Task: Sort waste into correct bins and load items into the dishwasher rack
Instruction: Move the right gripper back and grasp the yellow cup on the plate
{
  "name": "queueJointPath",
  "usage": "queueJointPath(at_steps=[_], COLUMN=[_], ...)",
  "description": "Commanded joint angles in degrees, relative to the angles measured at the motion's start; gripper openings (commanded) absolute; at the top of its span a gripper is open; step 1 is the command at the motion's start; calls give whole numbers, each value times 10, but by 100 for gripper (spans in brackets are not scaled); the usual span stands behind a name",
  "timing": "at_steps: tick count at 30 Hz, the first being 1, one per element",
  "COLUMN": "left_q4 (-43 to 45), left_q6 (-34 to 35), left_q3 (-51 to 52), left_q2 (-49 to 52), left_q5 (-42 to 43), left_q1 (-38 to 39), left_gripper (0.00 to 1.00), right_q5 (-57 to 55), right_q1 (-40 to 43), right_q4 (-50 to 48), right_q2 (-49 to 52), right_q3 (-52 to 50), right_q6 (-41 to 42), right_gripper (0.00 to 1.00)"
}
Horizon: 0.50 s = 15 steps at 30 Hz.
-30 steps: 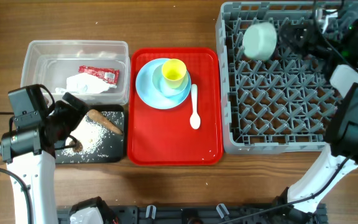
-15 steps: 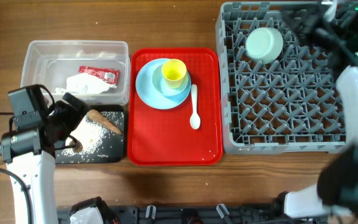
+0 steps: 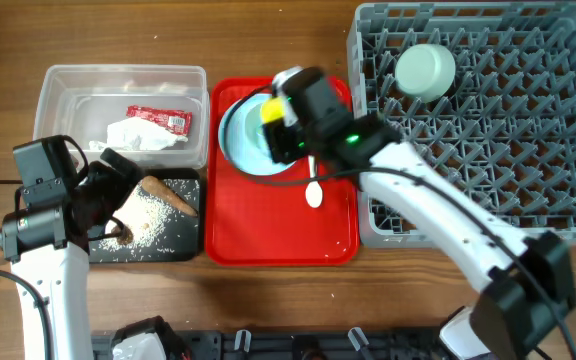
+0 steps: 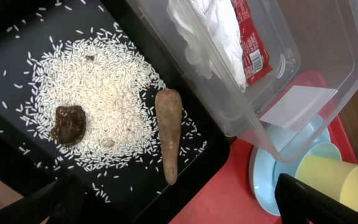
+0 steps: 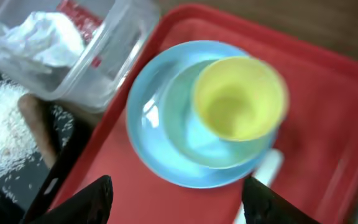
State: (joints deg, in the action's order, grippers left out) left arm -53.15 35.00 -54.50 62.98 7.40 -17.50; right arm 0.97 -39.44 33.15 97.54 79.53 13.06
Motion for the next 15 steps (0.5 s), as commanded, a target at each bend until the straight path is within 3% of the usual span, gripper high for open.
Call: queueJointPath(at_steps=[1, 6, 15], left_q4=[0, 0, 0], left_q6=[0, 0, 0], left_q3=[-1, -1, -1], left_q2=[-2, -2, -2], left_q5=[3, 3, 3], left_q1=[-3, -3, -3], left_gripper=[100, 100, 100], right_q5=[-39, -91, -234], right_q1=[-46, -76, -71], right_q4=[-23, -70, -209], right_q2=[25, 85, 137], right_q3=[-5, -5, -5], right_q6=[22, 32, -206], right_gripper=[68, 68, 63])
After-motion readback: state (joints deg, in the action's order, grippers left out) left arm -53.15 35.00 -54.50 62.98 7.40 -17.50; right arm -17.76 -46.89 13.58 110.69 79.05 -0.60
